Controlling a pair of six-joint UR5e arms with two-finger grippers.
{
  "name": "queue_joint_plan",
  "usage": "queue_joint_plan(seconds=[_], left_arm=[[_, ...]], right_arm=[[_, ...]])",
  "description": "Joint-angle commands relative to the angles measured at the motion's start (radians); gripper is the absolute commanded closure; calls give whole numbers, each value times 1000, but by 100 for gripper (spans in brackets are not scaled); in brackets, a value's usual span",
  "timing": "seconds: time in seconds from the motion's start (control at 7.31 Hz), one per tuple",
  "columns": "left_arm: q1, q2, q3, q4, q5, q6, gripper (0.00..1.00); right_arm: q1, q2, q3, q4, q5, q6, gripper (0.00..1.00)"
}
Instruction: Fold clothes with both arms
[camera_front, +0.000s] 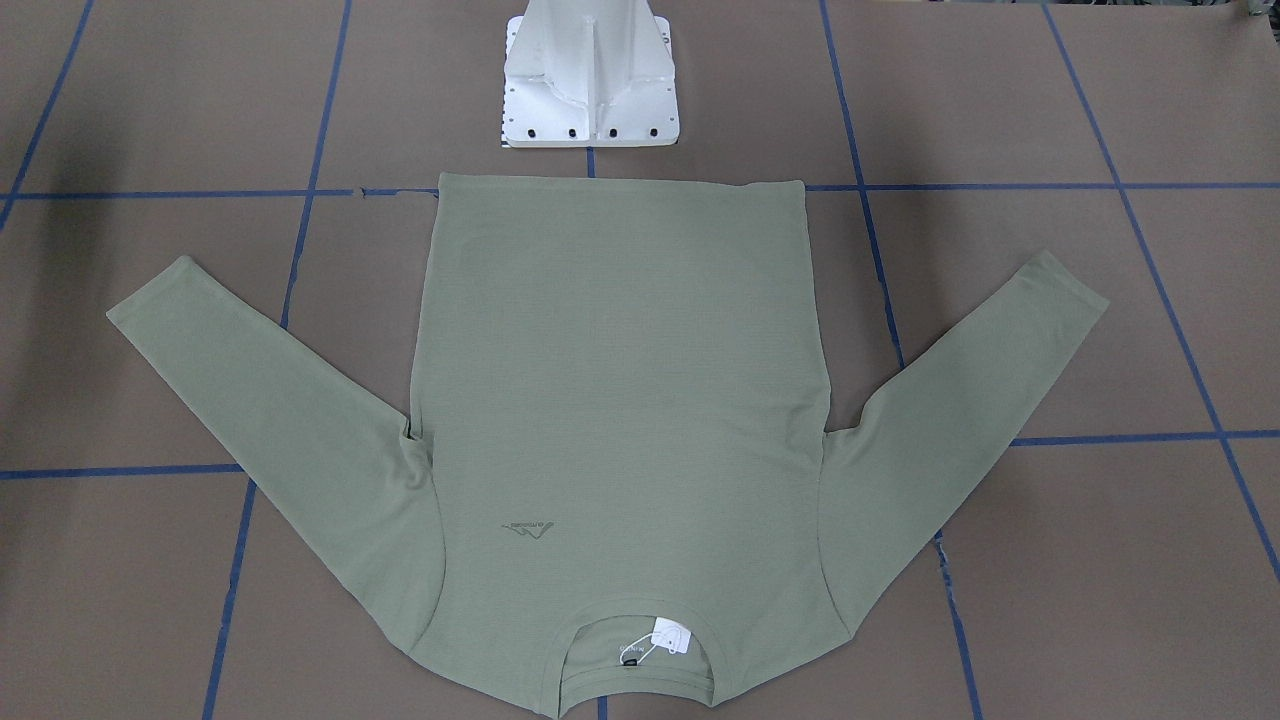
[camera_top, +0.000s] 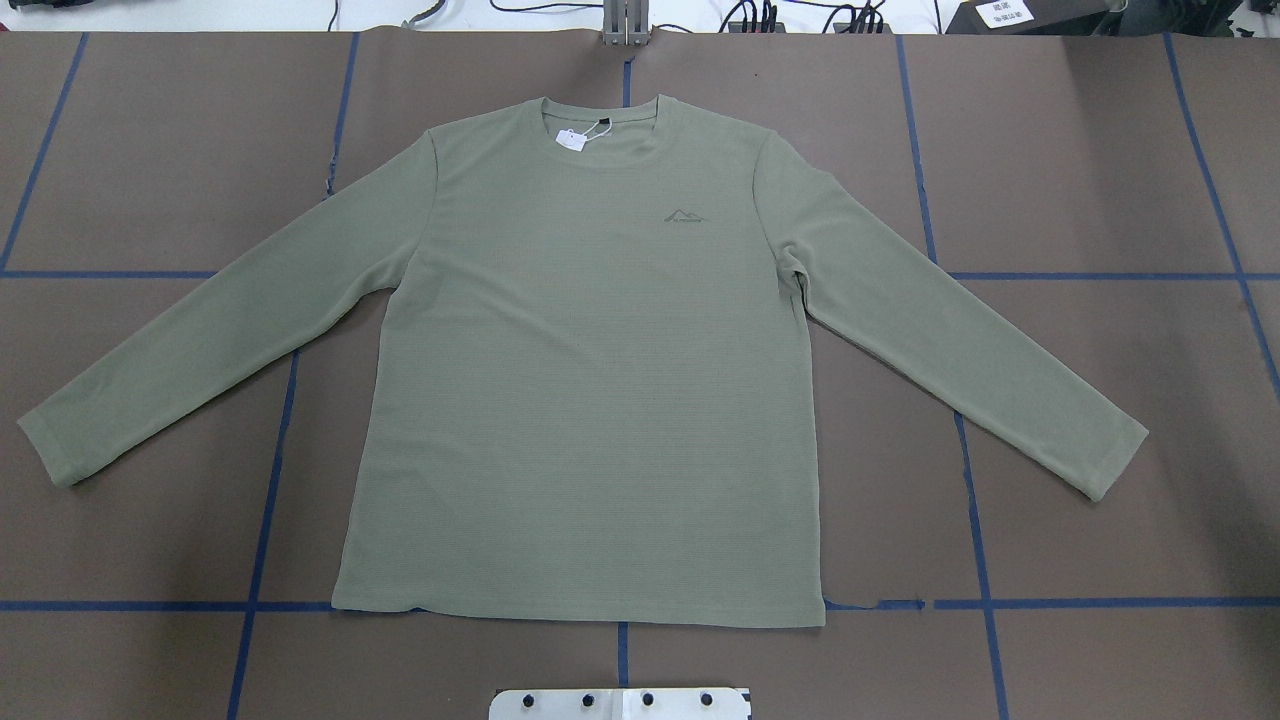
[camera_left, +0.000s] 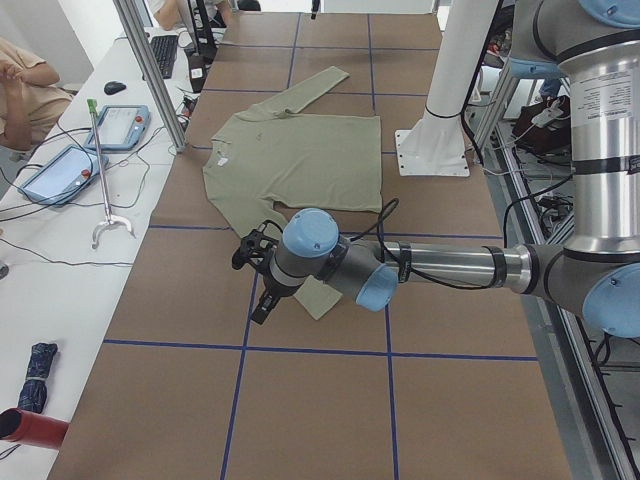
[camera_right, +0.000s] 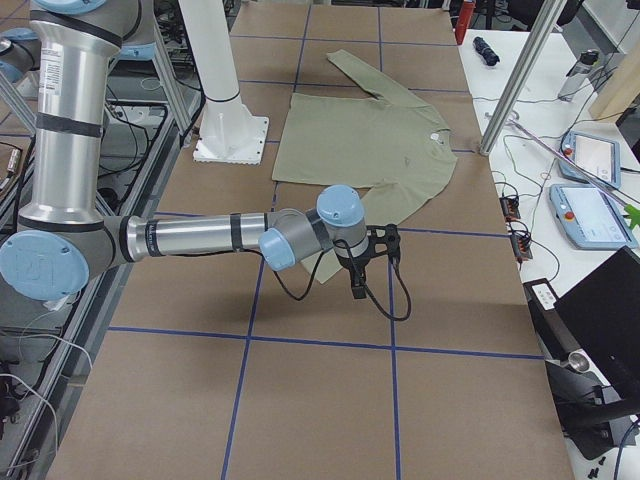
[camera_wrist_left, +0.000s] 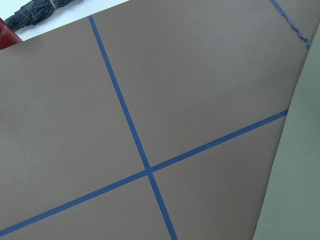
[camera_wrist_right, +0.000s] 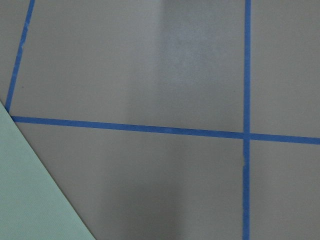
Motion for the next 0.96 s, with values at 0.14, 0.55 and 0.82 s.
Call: queue_joint_plan(seconds=[0.14,0.55,0.82], left_arm=[[0,-5,-4,0,-1,0,0],[0,-5,-4,-2,-1,0,0],[0,-3,-5,-2,-1,0,0]], right_arm=[[-387,-40,-114,444,-337,445,9],[-496,-46,-115,453,-396,511,18],[-521,-66,-116,453,-409,514,22]])
